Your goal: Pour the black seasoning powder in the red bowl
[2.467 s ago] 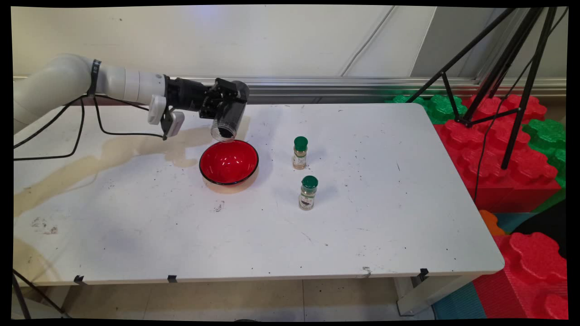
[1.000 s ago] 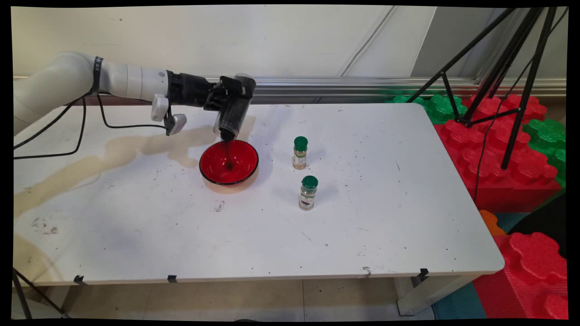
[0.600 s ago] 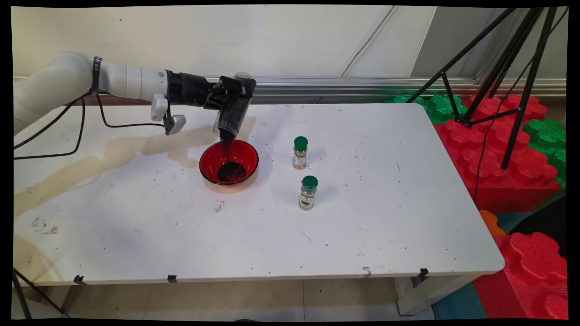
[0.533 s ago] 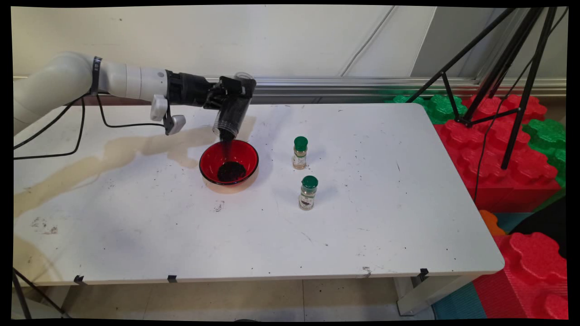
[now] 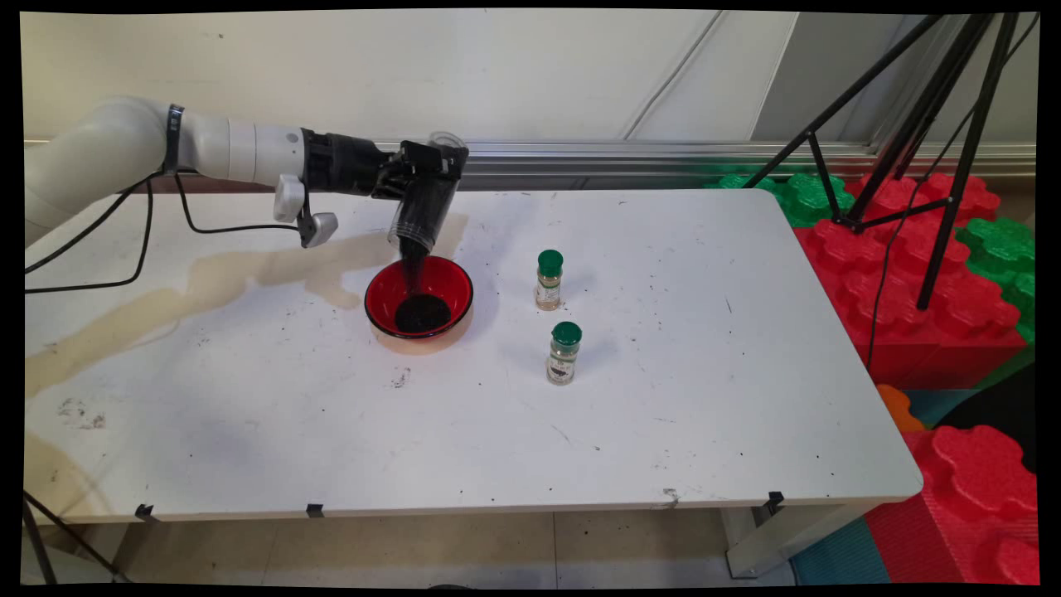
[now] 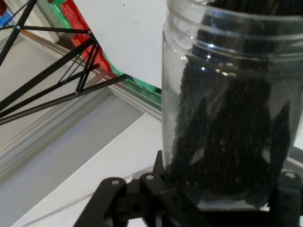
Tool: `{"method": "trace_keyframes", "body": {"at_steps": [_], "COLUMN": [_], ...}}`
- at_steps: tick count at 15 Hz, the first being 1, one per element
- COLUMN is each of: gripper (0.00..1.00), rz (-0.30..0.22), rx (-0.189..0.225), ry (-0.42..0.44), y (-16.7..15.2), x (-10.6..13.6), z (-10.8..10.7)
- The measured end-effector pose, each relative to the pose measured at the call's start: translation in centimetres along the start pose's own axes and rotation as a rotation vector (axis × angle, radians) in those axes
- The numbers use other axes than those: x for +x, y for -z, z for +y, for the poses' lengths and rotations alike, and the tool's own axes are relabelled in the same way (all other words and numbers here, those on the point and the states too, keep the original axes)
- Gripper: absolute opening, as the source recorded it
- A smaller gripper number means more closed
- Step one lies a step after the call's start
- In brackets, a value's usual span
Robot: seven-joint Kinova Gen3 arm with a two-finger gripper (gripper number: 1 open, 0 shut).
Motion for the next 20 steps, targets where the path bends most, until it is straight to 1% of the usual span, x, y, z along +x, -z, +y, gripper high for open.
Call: {"method": "trace_keyframes", "body": {"at_steps": [11, 20], "gripper": [0.0, 0.0], "rz": [-0.001, 0.0], "rx": [0.002, 0.001], "ry": [-0.013, -0.001], "y": [0.19, 0.35], "x": [0.29, 0.51], "z": [-0.1, -0.1]}}
